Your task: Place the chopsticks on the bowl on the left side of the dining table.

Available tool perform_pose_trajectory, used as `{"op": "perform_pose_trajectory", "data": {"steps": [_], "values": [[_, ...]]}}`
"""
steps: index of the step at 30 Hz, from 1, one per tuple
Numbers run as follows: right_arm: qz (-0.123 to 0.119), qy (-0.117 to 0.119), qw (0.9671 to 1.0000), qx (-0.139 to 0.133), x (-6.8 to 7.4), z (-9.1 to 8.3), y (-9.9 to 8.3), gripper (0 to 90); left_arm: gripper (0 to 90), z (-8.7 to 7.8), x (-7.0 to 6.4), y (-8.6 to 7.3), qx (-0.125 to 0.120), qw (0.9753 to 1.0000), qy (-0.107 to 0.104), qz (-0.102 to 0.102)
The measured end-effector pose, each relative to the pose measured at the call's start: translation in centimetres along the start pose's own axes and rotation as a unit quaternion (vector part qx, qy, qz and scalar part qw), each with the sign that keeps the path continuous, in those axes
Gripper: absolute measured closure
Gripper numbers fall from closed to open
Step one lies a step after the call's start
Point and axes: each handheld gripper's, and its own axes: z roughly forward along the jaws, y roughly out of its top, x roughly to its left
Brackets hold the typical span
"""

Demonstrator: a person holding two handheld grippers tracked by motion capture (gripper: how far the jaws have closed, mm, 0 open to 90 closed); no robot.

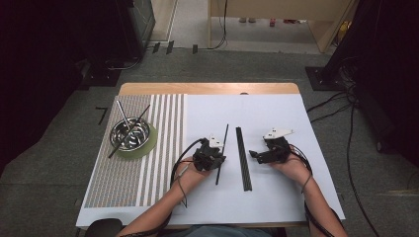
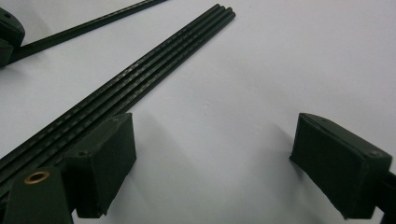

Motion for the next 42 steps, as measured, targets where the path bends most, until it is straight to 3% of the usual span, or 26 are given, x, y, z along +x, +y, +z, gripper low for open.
{"op": "perform_pose_trajectory", "data": {"steps": [6, 7, 18, 25, 35, 42], "values": [[0.0, 0.0, 1.0, 0.0, 0.0, 0.0, 0.0, 13.3, 81.3, -0.3, 0.6, -0.1, 0.002, 0.9999, 0.001, -0.016], [0.0, 0.0, 1.0, 0.0, 0.0, 0.0, 0.0, 13.3, 81.4, -0.4, 0.9, -0.1, 0.004, 0.9996, 0.004, -0.026], [-0.001, 0.0, 1.0, -0.001, 0.0, 0.0, 0.0, 13.3, 83.8, -0.9, 2.1, -0.3, 0.01, 0.9991, 0.02, -0.034], [-0.001, 0.0, 1.0, -0.001, 0.0, 0.0, 0.0, 13.3, 85.7, -1.3, 3.2, -0.4, 0.014, 0.9983, 0.026, -0.05], [-0.001, 0.0, 1.0, 0.0, 0.0, 0.0, 0.0, 13.3, 86.5, -1.9, 4.5, -0.6, 0.01, 0.9982, 0.03, -0.052], [-0.001, -0.001, 1.0, -0.001, 0.0, 0.0, 0.0, 13.3, 86.4, -1.6, 4.4, -0.7, 0.012, 0.9984, 0.036, -0.041]]}}
